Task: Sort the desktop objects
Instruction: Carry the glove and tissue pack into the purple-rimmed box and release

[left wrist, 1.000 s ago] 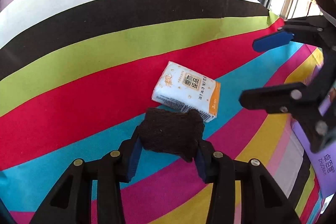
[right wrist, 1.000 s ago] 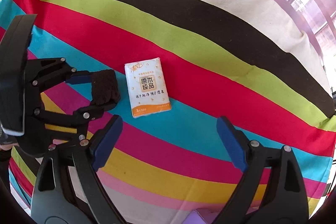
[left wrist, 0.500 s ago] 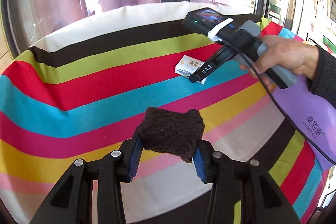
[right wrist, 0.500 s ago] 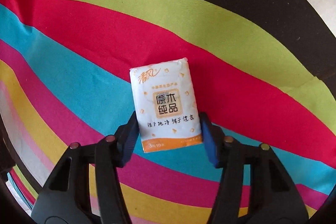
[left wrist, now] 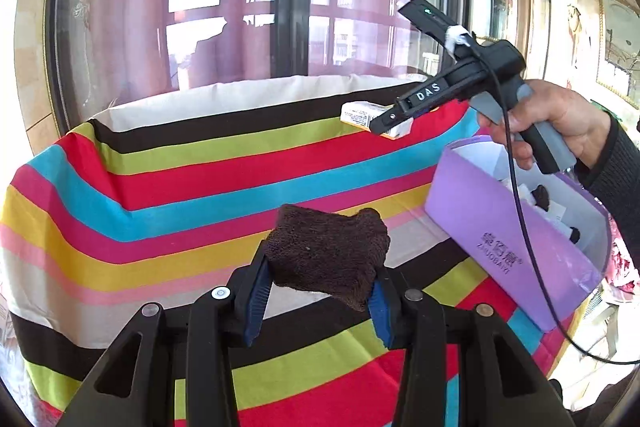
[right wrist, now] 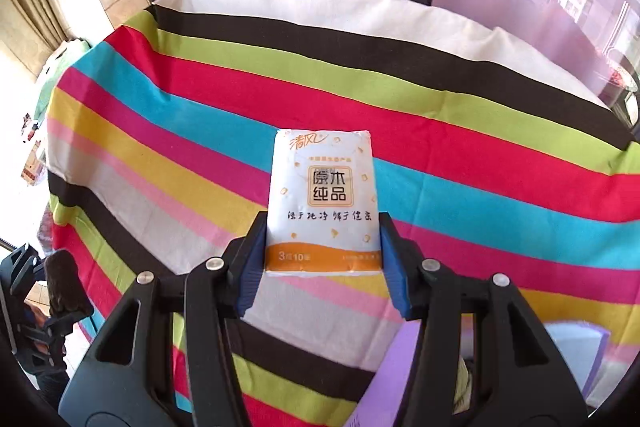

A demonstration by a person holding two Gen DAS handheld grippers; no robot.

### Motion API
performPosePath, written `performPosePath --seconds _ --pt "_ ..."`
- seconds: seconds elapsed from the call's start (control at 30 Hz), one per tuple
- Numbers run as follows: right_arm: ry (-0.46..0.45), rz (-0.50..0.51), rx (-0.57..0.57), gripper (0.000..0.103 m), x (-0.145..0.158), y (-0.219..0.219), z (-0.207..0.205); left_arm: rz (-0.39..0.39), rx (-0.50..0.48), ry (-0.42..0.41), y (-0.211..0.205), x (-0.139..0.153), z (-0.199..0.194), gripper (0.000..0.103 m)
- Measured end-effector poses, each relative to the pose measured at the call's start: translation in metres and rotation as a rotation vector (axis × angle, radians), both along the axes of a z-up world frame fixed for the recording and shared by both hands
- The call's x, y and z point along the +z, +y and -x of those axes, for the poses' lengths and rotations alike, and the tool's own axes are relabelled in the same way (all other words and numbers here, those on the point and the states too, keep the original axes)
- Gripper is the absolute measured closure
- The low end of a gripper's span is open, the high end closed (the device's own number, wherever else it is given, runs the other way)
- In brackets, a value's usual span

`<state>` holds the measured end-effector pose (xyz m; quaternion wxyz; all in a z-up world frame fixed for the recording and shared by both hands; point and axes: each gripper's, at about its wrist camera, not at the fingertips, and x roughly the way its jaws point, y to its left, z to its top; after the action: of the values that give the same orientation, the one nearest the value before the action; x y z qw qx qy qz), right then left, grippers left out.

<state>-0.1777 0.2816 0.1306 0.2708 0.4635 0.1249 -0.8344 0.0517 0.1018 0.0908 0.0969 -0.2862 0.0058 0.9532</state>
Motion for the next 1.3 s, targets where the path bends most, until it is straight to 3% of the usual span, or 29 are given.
performPosePath --seconds 0.17,0.33,0.5,0.8,1.13,1.3 --pt "0.126 0.061 -0.056 0.048 0.021 0.073 -0.080 -0.002 -0.134 0.048 0.056 0.014 -0.012 0.059" --pt "0.177 0.117 -0.187 0.048 0.010 0.148 -0.141 0.033 -0.281 0.060 0.111 0.027 -0.007 0.059" --pt "0.266 0.134 -0.355 0.048 -0.001 0.200 -0.181 0.025 -0.336 0.056 0.153 0.033 0.001 0.059" --pt "0.342 0.160 -0.512 0.048 -0.017 0.235 -0.209 0.081 -0.434 -0.017 0.232 0.010 0.024 0.059" --pt "0.344 0.135 -0.594 0.047 -0.030 0.265 -0.217 0.113 -0.463 -0.108 0.278 -0.010 0.047 0.054" --pt "0.344 0.147 -0.612 0.027 -0.030 0.273 -0.222 0.089 -0.447 -0.119 0.282 -0.005 0.041 0.036"
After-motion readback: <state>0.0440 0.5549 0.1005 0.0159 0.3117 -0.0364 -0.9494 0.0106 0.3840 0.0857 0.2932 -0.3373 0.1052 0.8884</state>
